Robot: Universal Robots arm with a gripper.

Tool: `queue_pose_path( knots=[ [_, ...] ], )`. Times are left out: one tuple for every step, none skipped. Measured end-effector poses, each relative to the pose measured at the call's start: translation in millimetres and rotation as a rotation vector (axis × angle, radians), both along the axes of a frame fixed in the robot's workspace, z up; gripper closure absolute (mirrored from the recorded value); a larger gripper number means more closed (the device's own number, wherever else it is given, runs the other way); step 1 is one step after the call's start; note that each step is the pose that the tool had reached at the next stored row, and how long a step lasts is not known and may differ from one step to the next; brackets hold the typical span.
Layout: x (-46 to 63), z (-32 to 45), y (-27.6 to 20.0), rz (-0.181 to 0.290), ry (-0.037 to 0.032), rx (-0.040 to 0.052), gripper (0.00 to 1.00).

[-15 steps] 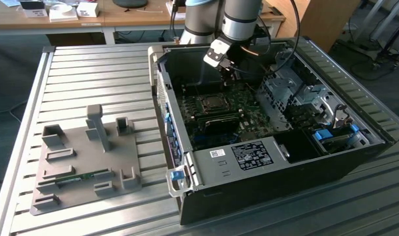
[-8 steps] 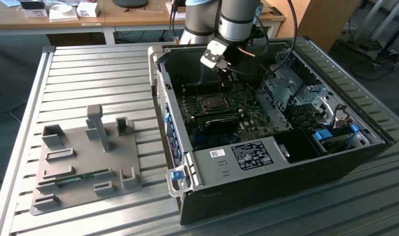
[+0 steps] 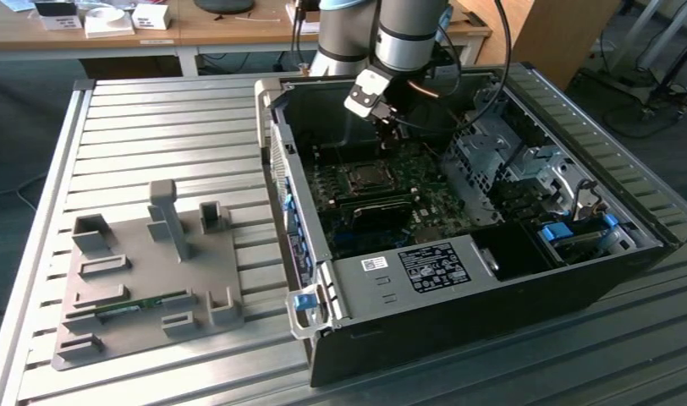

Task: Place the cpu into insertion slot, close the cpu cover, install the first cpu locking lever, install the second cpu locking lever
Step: 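Close the cpu cover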

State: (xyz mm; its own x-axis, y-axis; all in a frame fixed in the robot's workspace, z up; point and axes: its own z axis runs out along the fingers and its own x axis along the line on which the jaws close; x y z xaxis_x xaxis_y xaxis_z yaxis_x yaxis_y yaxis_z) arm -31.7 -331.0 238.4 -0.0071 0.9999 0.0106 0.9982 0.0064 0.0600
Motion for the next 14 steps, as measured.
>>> queue_pose_path(
  knots=[
    [-0.5,0.0,0.0,0.000,0.0000,0.0000,0.89],
    [-0.9,0.0,0.0,0.000,0.0000,0.0000,0.89],
    [-1.4,0.0,0.0,0.000,0.0000,0.0000,0.89],
    [-2.4,0.0,0.0,0.000,0.0000,0.0000,0.89],
    [-2.8,0.0,0.0,0.000,0.0000,0.0000,0.89],
    [-3.2,0.0,0.0,0.000,0.0000,0.0000,0.89],
    [-3.5,0.0,0.0,0.000,0.0000,0.0000,0.89],
    [-3.9,0.0,0.0,0.000,0.0001,0.0000,0.89],
    [-3.9,0.0,0.0,0.000,0.0000,0.0000,0.89],
    [-4.0,0.0,0.0,0.000,0.0000,0.0000,0.89],
    [-4.0,0.0,0.0,0.000,0.0000,0.0000,0.89],
    [-4.0,0.0,0.0,0.000,0.0000,0.0000,0.89],
    [-4.0,0.0,0.0,0.000,0.0000,0.0000,0.89],
    [-4.0,0.0,0.0,0.000,0.0001,0.0000,0.89]
  ],
)
